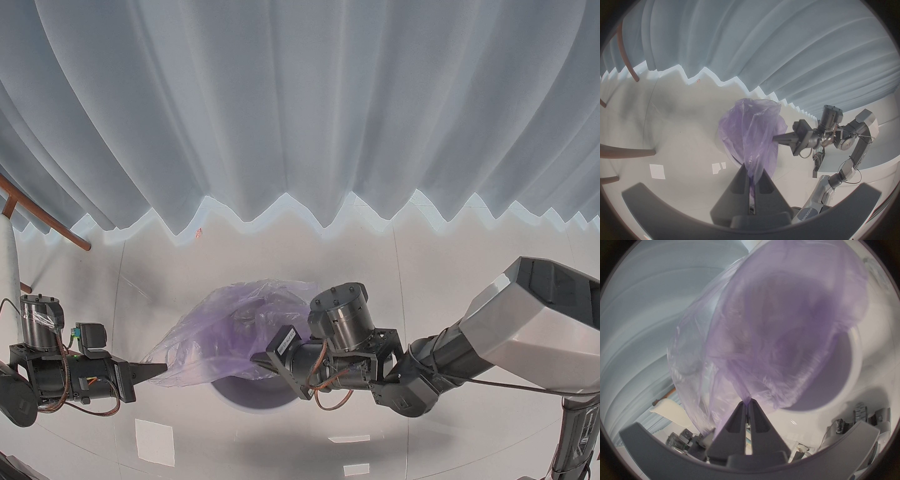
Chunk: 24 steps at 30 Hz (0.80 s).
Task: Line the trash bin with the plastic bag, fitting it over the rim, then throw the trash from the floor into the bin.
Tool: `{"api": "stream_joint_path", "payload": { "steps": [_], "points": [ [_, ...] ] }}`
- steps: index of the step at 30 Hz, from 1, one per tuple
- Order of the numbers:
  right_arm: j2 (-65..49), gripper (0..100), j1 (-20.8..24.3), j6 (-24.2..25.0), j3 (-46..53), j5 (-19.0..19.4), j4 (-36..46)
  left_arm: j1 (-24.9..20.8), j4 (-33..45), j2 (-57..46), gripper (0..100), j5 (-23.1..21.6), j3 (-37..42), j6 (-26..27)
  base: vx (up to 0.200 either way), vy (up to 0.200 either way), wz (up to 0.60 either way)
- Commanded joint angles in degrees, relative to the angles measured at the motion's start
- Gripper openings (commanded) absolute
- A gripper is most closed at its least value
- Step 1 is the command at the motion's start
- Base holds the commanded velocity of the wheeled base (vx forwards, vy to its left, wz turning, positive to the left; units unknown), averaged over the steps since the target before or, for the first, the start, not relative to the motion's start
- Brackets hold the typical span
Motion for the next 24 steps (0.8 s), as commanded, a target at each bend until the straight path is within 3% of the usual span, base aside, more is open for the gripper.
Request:
{"api": "stream_joint_path", "payload": {
  "steps": [1, 9, 15, 18, 24],
  "points": [
    [-5.61, 0, 2.89, -0.65, 7.48, -0.74, -0.07, 0.63, 0.04, 0.79, 0, 0.02, 0.50, 0.05, 0.000, 0.000, 0.00],
    [-3.06, 0, 10.01, -11.11, 16.97, -9.09, -2.09, 1.86, 0.57, 8.09, 0, 2.21, 1.46, 0.66, 0.000, 0.000, 0.00],
    [0.71, 0, 12.39, -14.18, 19.34, -12.16, -10.79, 3.09, 0.22, 15.12, 0, 2.30, 1.20, 0.93, 0.000, 0.000, 0.00],
    [1.86, 0, 12.47, -17.79, 19.34, -12.87, -11.14, 3.62, 0.22, 18.02, 0, 3.00, 1.29, 0.93, 0.000, 0.000, 0.00],
    [3.09, 0, 13.97, -20.51, 19.43, -15.15, -10.44, 3.53, -0.84, 25.05, 0, 5.47, 1.02, 1.46, 0.000, 0.000, 0.00]
  ]
}}
